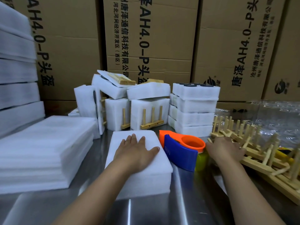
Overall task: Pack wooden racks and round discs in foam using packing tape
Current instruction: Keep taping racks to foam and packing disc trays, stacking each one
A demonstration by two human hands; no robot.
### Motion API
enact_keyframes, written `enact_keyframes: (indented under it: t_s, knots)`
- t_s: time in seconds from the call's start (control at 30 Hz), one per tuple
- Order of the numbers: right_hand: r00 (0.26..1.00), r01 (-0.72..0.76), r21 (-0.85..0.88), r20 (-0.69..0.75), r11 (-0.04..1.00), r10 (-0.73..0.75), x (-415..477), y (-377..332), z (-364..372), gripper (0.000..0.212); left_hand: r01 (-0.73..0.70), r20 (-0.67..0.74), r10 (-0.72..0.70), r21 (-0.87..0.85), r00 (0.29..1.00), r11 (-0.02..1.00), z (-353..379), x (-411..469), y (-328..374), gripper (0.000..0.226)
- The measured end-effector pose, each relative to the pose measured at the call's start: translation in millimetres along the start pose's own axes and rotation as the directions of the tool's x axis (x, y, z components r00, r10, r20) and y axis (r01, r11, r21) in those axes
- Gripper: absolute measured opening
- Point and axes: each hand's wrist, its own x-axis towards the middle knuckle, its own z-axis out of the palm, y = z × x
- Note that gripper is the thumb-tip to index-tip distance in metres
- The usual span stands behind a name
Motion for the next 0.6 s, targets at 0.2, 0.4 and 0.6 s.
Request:
enact_keyframes:
  t_s: [0.2, 0.4, 0.6]
  knots:
    - [0.992, 0.107, -0.061, 0.068, 0.992, -0.103, 6, 5, 1, 0.042, -0.003, 0.002, 0.003, -0.012, 1.000, 1.000, -3, -1, -1, 0.078]
    - [0.981, 0.181, 0.108, -0.085, 0.978, -0.173, 4, 9, 1, 0.048, -0.007, 0.003, 0.007, -0.028, 1.000, 1.000, -3, -2, 0, 0.077]
    - [0.830, 0.404, 0.273, -0.511, 0.873, -0.225, -10, 1, -19, 0.047, -0.004, 0.013, 0.004, -0.020, 1.000, 1.000, -3, -3, 0, 0.077]
